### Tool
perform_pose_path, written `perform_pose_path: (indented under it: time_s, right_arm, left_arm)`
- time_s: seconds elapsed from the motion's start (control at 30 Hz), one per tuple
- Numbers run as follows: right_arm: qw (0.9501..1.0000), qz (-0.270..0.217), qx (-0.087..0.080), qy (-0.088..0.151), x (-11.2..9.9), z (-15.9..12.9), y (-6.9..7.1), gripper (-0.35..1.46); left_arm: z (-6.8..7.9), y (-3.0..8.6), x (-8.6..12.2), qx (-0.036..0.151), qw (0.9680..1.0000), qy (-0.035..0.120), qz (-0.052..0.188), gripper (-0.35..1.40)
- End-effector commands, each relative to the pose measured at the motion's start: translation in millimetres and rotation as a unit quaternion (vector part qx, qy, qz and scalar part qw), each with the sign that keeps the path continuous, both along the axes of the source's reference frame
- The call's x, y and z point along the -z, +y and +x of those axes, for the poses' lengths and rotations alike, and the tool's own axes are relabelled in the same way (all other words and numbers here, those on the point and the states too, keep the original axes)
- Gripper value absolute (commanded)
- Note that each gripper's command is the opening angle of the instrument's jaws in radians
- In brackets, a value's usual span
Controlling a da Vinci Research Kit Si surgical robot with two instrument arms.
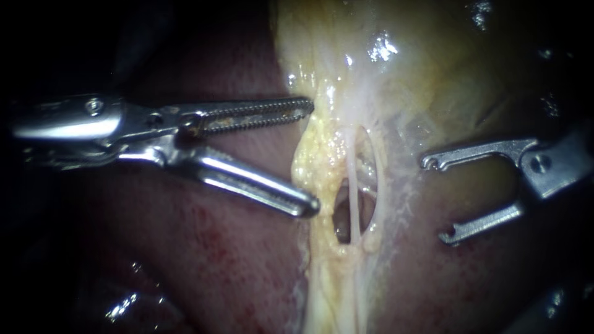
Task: Grabbing gallbladder
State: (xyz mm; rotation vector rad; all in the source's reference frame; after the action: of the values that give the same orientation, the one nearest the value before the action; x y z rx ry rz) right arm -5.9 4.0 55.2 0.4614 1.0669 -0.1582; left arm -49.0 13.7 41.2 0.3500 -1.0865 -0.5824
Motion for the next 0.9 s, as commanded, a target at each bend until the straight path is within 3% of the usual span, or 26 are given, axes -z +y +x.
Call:
perform_pose_path:
  time_s: [0.03, 0.17, 0.6, 0.7, 0.8, 0.9]
  right_arm:
    - [1.0000, 0.000, 0.000, 0.000, 0.0, 0.0, 0.0, 0.59]
    - [1.0000, 0.000, 0.000, 0.000, 0.0, 0.0, 0.0, 0.59]
    - [1.0000, 0.002, -0.001, -0.002, 0.0, 0.0, 0.0, 0.59]
    - [1.0000, 0.002, -0.002, -0.002, 0.0, 0.0, 0.0, 0.58]
    - [1.0000, 0.002, -0.002, -0.002, 0.0, 0.0, 0.0, 0.58]
    - [1.0000, 0.002, -0.002, -0.002, 0.0, 0.0, 0.0, 0.58]
  left_arm:
    - [0.0, 0.0, -0.2, 0.002, 1.0000, 0.002, 0.004, 0.63]
    - [-0.2, -0.4, -1.0, 0.000, 0.9998, 0.011, 0.016, 0.56]
    - [-0.5, -0.8, -0.6, 0.008, 0.9992, 0.010, 0.039, 0.17]
    - [-0.4, -0.8, -0.6, 0.011, 0.9989, 0.009, 0.044, 0.02]
    - [-0.3, -0.8, -0.5, 0.012, 0.9988, 0.010, 0.047, -0.35]
    - [-0.2, -0.8, -0.6, 0.010, 0.9987, 0.013, 0.048, -0.35]
